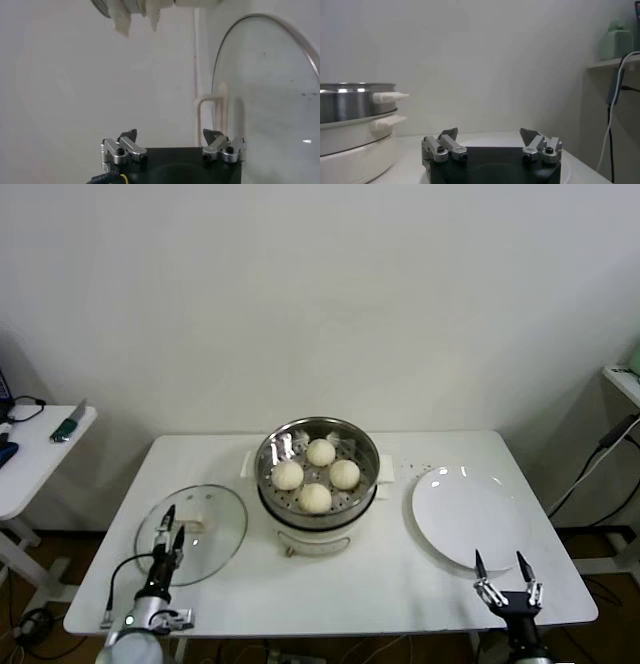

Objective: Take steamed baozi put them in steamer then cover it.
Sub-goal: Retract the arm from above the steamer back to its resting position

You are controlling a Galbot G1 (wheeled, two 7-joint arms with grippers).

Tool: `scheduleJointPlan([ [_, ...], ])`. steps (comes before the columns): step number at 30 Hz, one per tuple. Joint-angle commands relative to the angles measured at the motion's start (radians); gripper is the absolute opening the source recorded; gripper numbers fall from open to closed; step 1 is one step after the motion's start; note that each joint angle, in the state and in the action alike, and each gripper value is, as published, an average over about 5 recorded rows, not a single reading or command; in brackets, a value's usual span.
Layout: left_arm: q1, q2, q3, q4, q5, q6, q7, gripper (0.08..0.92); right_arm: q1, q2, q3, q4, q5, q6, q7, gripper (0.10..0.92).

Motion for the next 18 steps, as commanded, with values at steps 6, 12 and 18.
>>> scheduleJointPlan([
  [6, -0.106, 0.015, 0.024, 0.117, 0.012, -0.005, -0.007, 0.823, -0.007, 0.012, 0.013, 0.003, -0.003, 0.004, 0.003, 0.823],
  [12, -0.113, 0.024, 0.027, 0.14, 0.011, -0.012, -0.005, 0.796, -0.006, 0.017, 0.013, 0.001, -0.005, 0.004, 0.003, 0.823],
  [18, -0.121, 0.024, 0.029, 0.18, 0.012, -0.021, -0.006, 0.638, 0.0, 0.021, 0.012, 0.0, 0.004, 0.0, 0.003, 0.823],
])
